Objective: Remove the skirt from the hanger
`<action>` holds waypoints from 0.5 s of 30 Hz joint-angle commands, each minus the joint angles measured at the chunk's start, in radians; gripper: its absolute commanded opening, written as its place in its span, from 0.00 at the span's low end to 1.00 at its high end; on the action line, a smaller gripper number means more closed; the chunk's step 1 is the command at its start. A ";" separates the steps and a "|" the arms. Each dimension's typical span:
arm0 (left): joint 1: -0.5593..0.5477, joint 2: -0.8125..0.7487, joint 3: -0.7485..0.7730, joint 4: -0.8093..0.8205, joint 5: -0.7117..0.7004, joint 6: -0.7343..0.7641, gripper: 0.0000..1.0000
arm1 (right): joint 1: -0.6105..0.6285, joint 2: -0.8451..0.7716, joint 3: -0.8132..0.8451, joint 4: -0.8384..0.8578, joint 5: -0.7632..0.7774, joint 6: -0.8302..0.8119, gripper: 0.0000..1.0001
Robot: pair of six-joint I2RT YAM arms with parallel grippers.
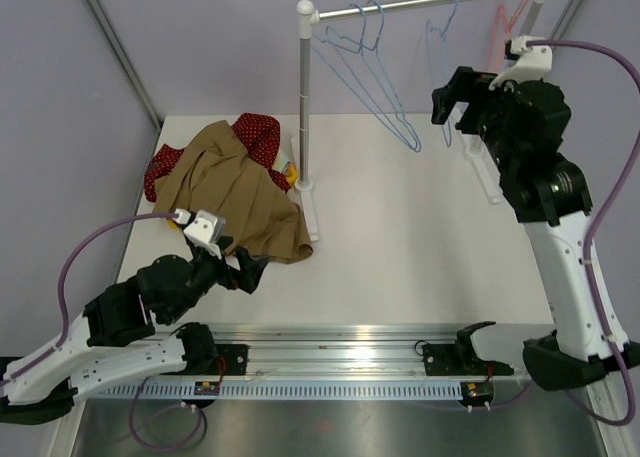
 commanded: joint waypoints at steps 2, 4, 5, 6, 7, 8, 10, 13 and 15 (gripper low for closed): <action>0.001 -0.004 -0.012 0.019 -0.055 -0.016 0.99 | -0.003 -0.230 -0.163 0.147 -0.233 0.113 0.99; 0.002 -0.013 -0.015 0.017 -0.071 -0.016 0.99 | -0.001 -0.337 -0.273 0.237 -0.319 0.194 1.00; 0.001 -0.016 -0.016 0.016 -0.078 -0.019 0.99 | -0.003 -0.364 -0.296 0.251 -0.360 0.219 0.99; 0.001 -0.016 -0.016 0.014 -0.087 -0.020 0.99 | -0.001 -0.390 -0.333 0.254 -0.380 0.239 1.00; 0.001 -0.014 -0.013 0.011 -0.107 -0.026 0.99 | -0.001 -0.429 -0.351 0.260 -0.394 0.287 0.99; 0.001 -0.014 -0.013 0.004 -0.114 -0.030 0.99 | -0.003 -0.451 -0.371 0.265 -0.427 0.308 1.00; 0.001 -0.008 -0.012 -0.001 -0.145 -0.040 0.99 | -0.001 -0.517 -0.425 0.270 -0.441 0.349 0.99; 0.001 -0.002 -0.006 -0.019 -0.182 -0.066 0.99 | -0.001 -0.610 -0.505 0.288 -0.457 0.390 0.99; 0.000 0.000 0.008 -0.051 -0.209 -0.085 0.99 | -0.003 -0.660 -0.549 0.282 -0.445 0.397 0.99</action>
